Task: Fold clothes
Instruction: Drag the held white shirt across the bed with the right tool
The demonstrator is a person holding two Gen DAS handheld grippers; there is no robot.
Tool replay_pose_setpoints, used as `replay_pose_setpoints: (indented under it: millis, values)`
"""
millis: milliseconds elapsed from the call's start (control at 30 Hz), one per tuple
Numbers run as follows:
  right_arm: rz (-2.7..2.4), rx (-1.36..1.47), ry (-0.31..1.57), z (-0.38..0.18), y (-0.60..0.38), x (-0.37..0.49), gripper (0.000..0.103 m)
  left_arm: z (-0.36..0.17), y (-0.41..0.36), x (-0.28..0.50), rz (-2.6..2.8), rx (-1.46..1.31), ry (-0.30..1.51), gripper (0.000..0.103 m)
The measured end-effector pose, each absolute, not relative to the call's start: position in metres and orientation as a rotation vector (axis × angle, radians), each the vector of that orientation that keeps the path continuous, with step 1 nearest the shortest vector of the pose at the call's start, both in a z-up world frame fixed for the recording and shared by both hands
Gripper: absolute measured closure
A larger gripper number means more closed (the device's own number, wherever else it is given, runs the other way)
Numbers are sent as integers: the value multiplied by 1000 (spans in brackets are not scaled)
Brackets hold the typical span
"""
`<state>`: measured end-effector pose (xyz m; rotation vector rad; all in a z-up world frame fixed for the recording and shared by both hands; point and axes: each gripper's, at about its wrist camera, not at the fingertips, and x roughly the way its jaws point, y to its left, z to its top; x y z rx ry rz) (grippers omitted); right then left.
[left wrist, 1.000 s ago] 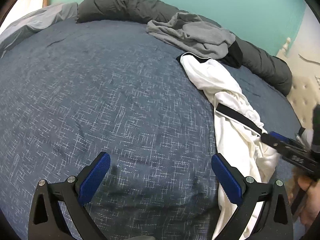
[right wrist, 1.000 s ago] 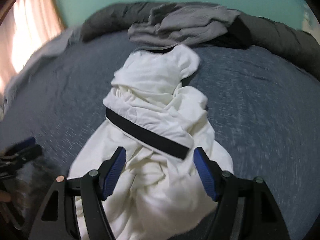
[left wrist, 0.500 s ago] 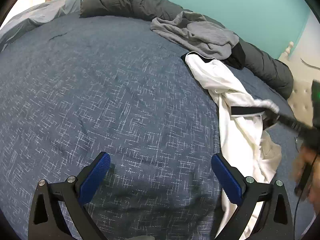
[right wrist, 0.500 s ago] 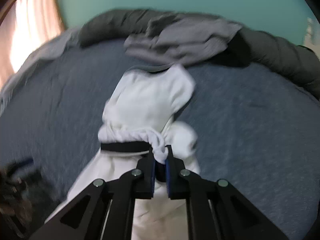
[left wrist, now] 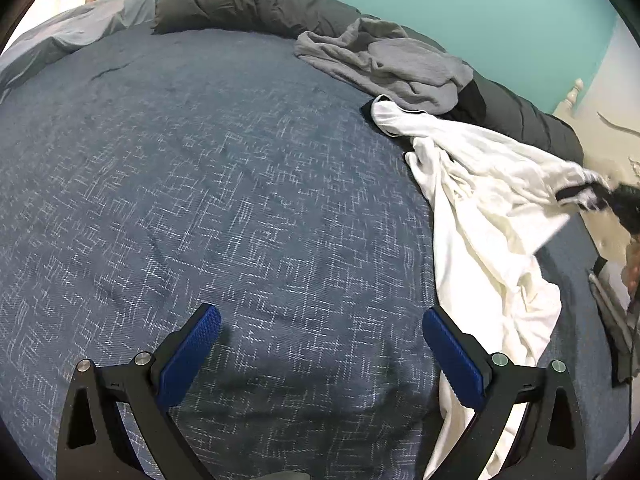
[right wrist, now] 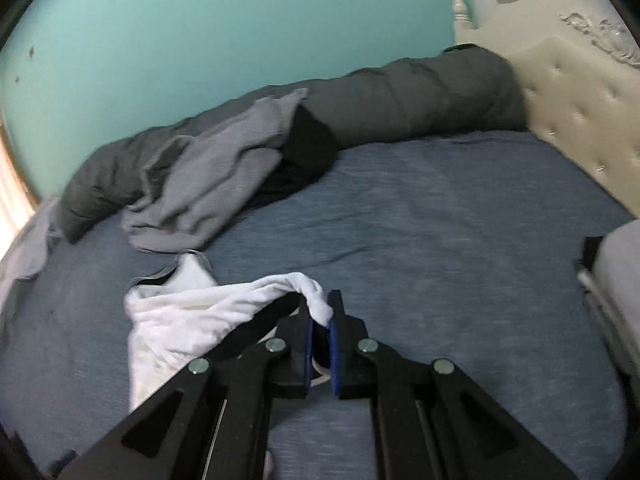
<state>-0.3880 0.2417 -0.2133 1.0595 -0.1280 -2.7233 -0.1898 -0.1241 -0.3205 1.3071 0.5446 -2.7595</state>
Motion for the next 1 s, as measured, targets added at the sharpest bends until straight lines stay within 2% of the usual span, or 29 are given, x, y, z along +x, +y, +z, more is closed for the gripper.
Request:
replay_pose_setpoints:
  millis: [333, 433, 700, 800, 833, 1000]
  values:
    - [-2699, 1342, -258, -282, 315, -384, 94, -323, -121, -190, -2760, 1318, 535, 0]
    - [-2706, 1370, -225, -287, 312, -379, 78, -324, -119, -191, -2759, 1323, 530, 0]
    - [-2581, 1292, -306, -281, 309, -367, 76, -324, -119, -192, -2760, 1321, 523, 0]
    - [-2468, 1251, -279, -281, 279, -365, 59, -323, -118, -193, -2759, 1319, 518, 0]
    - [-2443, 1242, -260, -281, 269, -364, 49, -323, -119, -193, -2758, 1317, 519, 0]
    - [-2360, 1264, -185, -293, 227, -369, 47, -324, -122, -193, -2752, 1316, 521, 0]
